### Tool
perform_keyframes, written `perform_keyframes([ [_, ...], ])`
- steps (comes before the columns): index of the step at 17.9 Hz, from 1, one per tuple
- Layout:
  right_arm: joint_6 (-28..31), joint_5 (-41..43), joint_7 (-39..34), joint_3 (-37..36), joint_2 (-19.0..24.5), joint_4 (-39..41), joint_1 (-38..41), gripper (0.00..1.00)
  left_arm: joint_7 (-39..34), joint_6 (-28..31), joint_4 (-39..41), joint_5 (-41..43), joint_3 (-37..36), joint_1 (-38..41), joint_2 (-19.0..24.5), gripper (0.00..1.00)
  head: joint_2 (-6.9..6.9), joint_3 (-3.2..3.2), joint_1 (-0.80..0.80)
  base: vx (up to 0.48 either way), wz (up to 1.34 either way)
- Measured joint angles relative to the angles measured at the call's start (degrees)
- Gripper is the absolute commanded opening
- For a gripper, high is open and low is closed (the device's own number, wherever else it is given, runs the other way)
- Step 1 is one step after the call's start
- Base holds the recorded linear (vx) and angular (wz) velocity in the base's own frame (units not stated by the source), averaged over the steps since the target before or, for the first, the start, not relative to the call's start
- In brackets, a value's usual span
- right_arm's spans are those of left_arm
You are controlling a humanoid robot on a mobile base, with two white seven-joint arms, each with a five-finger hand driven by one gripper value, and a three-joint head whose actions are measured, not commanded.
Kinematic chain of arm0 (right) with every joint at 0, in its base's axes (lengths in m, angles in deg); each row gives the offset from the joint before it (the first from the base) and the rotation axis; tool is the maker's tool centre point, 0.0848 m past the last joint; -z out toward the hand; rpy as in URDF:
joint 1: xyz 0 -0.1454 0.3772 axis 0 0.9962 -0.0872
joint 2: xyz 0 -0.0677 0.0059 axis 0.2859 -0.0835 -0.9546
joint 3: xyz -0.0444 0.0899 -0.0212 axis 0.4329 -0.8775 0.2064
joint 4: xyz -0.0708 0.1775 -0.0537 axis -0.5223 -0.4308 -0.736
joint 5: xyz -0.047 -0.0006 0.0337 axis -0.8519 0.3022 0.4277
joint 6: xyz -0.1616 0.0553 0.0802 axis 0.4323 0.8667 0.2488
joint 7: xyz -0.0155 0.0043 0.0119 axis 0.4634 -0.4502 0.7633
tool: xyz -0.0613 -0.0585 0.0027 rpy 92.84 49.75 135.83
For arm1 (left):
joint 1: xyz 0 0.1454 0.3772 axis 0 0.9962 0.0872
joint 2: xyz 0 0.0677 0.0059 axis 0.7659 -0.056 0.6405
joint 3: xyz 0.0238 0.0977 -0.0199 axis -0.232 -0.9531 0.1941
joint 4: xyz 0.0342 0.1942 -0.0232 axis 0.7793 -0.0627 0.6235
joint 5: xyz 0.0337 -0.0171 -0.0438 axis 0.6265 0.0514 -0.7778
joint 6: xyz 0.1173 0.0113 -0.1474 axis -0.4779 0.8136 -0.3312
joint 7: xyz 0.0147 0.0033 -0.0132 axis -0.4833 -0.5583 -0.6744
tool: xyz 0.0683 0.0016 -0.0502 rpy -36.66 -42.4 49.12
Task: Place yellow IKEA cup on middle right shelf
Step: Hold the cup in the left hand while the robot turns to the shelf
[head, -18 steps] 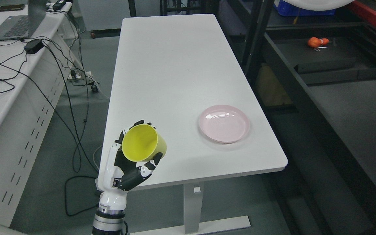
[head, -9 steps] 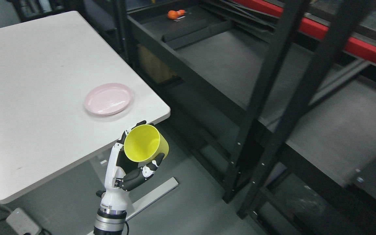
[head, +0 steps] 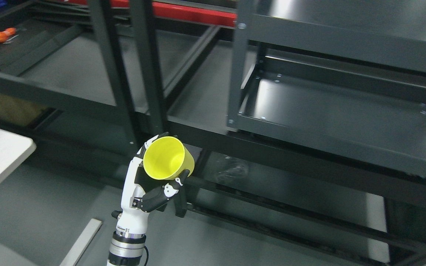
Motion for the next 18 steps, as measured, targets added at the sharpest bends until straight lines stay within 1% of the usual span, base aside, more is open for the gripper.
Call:
perform_keyframes([
  [5, 0.00, 0.00, 0.00, 0.00, 0.00, 0.00, 0.03, 0.99, 0.02, -0.88, 0.01, -0.03, -0.29, -0.34, 0.00, 0.00, -0.02, 0.00, 0.00, -0.141, -0.83],
  [8, 0.00, 0.00, 0.00, 0.00, 0.00, 0.00, 0.02, 0.99, 0.02, -1.44, 0.01, -0.04, -0.41, -0.45, 0.00, 0.00, -0.02, 0.00, 0.00, -0.116, -0.49],
  [18, 0.00, 0.00, -0.01, 0.00, 0.00, 0.01, -0.05, 0.99, -0.03, -2.46, 0.02, -0.06, -0.72, -0.60, 0.00, 0.00, -0.02, 0.00, 0.00, 0.072, 0.12],
])
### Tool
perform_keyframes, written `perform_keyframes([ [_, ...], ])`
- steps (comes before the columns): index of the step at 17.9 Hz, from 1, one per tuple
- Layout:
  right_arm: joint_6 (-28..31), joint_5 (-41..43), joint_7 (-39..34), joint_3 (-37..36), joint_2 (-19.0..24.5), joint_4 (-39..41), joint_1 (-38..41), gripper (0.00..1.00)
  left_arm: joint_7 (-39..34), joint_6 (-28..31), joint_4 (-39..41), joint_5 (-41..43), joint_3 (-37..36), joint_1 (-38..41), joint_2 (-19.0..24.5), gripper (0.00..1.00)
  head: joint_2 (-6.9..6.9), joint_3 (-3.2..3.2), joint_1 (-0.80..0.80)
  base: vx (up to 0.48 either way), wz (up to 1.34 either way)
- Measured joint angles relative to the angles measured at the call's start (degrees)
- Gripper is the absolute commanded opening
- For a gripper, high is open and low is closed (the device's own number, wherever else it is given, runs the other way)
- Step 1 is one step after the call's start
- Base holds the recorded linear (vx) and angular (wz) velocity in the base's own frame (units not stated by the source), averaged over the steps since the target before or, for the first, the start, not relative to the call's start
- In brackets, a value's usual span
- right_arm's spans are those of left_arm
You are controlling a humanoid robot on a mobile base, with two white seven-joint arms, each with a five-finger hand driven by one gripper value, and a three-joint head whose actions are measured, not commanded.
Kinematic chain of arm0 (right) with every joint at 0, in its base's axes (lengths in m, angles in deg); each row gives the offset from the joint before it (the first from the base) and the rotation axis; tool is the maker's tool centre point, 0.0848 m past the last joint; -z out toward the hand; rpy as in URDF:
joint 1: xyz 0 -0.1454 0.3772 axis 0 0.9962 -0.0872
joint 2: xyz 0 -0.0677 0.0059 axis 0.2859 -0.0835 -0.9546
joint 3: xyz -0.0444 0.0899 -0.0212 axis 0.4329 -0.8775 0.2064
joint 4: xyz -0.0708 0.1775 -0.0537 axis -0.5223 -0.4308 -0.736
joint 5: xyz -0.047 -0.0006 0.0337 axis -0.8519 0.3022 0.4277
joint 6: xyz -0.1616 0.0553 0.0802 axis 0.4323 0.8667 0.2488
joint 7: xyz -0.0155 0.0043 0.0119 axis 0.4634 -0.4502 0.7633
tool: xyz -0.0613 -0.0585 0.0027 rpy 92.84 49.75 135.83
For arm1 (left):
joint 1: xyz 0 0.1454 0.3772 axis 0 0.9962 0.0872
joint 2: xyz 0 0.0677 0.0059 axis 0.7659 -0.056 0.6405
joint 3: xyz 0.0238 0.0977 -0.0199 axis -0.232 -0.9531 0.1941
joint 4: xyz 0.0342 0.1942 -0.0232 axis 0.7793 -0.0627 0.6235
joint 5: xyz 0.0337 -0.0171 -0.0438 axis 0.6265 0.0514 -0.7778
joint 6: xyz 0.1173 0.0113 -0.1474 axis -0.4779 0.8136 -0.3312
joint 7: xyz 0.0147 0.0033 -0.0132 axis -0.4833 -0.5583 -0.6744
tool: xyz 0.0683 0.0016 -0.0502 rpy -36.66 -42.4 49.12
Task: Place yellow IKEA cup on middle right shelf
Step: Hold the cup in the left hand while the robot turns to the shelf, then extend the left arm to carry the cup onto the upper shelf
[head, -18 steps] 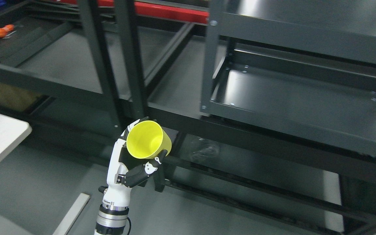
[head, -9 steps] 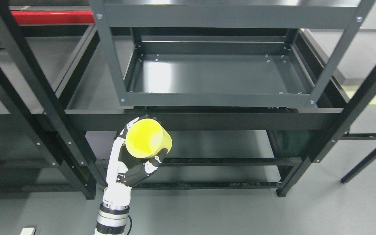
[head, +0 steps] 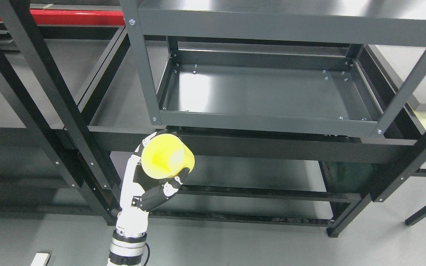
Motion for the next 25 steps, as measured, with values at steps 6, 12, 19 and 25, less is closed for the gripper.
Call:
perform_keyframes([
  [6, 0.00, 0.00, -0.05, 0.00, 0.00, 0.00, 0.03, 0.99, 0.00, -0.37, 0.00, 0.00, -0.37, -0.13, 0.00, 0.00, 0.00, 0.00, 0.00, 0.109, -0.19],
  [12, 0.00, 0.00, -0.17, 0.00, 0.00, 0.00, 0.04, 0.99, 0.00, -3.84, 0.02, 0.00, -2.30, -0.38, 0.00, 0.00, 0.00, 0.00, 0.00, 0.171, -0.06],
  [19, 0.00, 0.00, -0.01, 0.00, 0.00, 0.00, 0.01, 0.99, 2.56, -5.53, 0.04, 0.04, -8.64, -3.24, 0.00, 0.00, 0.00, 0.00, 0.00, 0.183, 0.19],
  [25, 0.00, 0.00, 0.06, 0.00, 0.00, 0.00, 0.04, 0.99, 2.98, -3.56, -0.24, 0.41, -17.36, -9.72, 0.00, 0.00, -0.01, 0.00, 0.00, 0.059, -0.01],
])
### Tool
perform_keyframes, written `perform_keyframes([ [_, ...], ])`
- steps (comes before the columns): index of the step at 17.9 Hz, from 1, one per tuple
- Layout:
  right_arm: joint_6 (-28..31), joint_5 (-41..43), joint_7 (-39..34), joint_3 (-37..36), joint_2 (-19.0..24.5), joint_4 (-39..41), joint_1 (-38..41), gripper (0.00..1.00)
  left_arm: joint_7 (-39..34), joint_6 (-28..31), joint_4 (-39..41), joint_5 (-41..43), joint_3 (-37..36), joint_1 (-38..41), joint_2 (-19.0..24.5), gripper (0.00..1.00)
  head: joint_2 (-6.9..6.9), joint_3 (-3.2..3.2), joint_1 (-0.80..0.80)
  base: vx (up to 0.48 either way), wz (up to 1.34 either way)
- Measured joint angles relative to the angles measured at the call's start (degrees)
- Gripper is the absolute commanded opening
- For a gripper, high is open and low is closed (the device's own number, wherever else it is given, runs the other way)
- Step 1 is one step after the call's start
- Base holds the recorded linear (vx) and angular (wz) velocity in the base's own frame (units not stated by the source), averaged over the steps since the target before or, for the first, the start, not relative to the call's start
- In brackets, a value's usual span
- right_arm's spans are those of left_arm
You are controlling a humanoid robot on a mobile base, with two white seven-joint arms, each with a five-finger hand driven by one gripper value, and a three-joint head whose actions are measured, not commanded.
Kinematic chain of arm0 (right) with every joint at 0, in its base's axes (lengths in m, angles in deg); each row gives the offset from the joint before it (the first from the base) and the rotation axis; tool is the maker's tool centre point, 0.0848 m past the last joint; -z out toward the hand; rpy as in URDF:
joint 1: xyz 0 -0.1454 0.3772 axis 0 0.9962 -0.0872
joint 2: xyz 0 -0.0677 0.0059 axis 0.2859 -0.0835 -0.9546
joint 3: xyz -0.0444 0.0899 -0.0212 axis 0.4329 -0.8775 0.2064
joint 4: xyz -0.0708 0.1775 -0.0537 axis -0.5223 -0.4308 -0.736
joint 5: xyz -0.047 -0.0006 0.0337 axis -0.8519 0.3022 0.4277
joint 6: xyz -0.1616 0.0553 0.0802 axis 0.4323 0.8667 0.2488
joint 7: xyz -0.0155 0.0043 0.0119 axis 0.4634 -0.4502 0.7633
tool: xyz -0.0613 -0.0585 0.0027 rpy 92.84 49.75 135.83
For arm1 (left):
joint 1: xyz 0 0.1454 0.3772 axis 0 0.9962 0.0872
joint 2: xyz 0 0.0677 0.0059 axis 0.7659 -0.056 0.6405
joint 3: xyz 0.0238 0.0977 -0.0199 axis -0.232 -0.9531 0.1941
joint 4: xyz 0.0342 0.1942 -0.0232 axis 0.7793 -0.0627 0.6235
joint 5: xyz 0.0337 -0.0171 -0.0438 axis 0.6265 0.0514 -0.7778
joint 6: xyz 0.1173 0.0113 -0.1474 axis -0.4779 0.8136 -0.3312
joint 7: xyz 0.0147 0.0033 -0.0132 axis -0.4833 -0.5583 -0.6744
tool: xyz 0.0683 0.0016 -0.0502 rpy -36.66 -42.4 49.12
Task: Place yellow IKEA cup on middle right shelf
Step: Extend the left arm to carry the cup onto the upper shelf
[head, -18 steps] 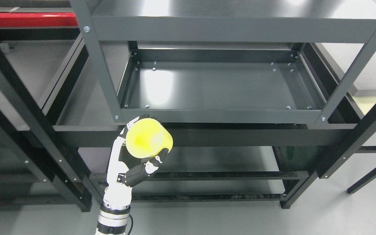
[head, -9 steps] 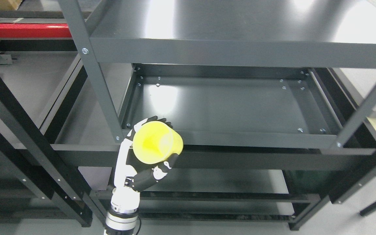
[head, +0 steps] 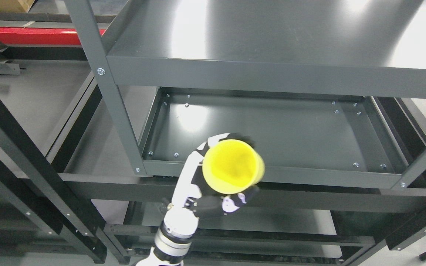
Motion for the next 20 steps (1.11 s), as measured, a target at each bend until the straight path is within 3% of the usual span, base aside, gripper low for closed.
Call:
perform_keyframes([
  [10, 0.00, 0.00, 0.01, 0.00, 0.00, 0.00, 0.00, 0.99, -4.82, 9.25, -0.90, -2.68, -13.32, -19.21, 0.00, 0.00, 0.00, 0.00, 0.00, 0.000, 0.00],
  [16, 0.00, 0.00, 0.02, 0.00, 0.00, 0.00, 0.00, 0.99, -12.88, 13.18, -1.14, -7.28, -16.54, -33.02, 0.00, 0.00, 0.00, 0.00, 0.00, 0.000, 0.00],
  [20, 0.00, 0.00, 0.03, 0.00, 0.00, 0.00, 0.00, 0.99, -18.25, 19.08, -1.23, -12.97, -16.38, -42.00, 0.00, 0.00, 0.00, 0.00, 0.00, 0.000, 0.00],
])
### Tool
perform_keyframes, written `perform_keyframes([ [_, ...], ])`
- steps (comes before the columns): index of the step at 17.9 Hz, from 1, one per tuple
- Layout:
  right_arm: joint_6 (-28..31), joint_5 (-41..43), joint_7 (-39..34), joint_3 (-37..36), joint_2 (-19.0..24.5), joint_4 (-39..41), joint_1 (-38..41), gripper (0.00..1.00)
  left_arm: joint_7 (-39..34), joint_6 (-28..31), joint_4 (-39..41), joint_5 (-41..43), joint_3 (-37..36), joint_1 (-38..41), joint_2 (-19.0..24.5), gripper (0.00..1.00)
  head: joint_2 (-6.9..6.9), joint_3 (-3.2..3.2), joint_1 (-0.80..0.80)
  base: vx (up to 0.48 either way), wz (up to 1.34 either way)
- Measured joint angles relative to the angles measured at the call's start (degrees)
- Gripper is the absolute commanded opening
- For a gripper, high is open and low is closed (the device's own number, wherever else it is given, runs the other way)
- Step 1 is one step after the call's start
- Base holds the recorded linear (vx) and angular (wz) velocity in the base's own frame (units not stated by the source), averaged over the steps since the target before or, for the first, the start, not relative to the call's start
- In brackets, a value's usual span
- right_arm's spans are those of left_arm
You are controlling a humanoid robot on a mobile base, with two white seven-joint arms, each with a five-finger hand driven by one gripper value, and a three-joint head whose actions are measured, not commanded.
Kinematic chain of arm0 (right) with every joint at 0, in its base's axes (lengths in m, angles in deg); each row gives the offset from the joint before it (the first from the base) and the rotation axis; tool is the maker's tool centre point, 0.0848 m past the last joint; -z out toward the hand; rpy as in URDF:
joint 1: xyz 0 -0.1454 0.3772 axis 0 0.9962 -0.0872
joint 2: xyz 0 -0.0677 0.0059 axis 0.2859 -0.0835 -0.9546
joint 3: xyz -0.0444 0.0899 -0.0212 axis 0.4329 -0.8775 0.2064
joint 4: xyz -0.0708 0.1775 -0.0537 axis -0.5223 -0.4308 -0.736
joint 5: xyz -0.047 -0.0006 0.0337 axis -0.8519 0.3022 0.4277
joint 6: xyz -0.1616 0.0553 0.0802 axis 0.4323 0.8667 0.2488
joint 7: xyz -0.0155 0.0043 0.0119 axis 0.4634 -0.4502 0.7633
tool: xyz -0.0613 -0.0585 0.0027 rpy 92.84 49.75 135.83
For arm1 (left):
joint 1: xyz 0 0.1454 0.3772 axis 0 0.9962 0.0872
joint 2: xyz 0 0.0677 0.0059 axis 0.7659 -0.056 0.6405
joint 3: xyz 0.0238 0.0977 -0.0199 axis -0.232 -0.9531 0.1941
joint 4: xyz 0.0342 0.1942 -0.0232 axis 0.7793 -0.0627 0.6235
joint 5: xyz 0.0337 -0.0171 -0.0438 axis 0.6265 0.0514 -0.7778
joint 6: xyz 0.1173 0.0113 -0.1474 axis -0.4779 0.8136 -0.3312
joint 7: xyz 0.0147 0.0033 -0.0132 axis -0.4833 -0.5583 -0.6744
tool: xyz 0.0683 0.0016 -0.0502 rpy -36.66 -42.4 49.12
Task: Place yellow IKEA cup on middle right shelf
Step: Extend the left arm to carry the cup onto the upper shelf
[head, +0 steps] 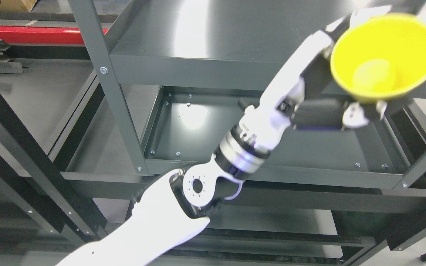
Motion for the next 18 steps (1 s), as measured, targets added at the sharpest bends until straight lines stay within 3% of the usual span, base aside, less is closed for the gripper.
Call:
perform_keyframes([
  [7, 0.00, 0.00, 0.00, 0.00, 0.00, 0.00, 0.00, 0.99, -18.91, 20.10, -1.05, -11.74, 3.06, -13.19, 0.00, 0.00, 0.00, 0.00, 0.00, 0.000, 0.00],
  [10, 0.00, 0.00, 0.00, 0.00, 0.00, 0.00, 0.00, 0.99, -21.46, 29.15, -2.75, -16.38, 4.11, -16.40, 0.00, 0.00, 0.00, 0.00, 0.00, 0.000, 0.00],
  [14, 0.00, 0.00, 0.00, 0.00, 0.00, 0.00, 0.00, 0.99, -22.27, 36.48, -6.30, -22.71, 4.97, -18.91, 0.00, 0.02, 0.00, 0.00, 0.00, 0.000, 0.00],
  [16, 0.00, 0.00, 0.00, 0.00, 0.00, 0.00, 0.00, 0.99, -22.27, 37.78, -8.32, -24.31, 5.33, -19.71, -0.01, 0.09, 0.00, 0.00, 0.00, 0.000, 0.00],
  [18, 0.00, 0.00, 0.00, 0.00, 0.00, 0.00, -0.01, 0.99, -22.27, 39.39, -9.82, -24.33, 5.61, -20.18, 0.00, 0.27, 0.00, 0.00, 0.00, 0.000, 0.00],
])
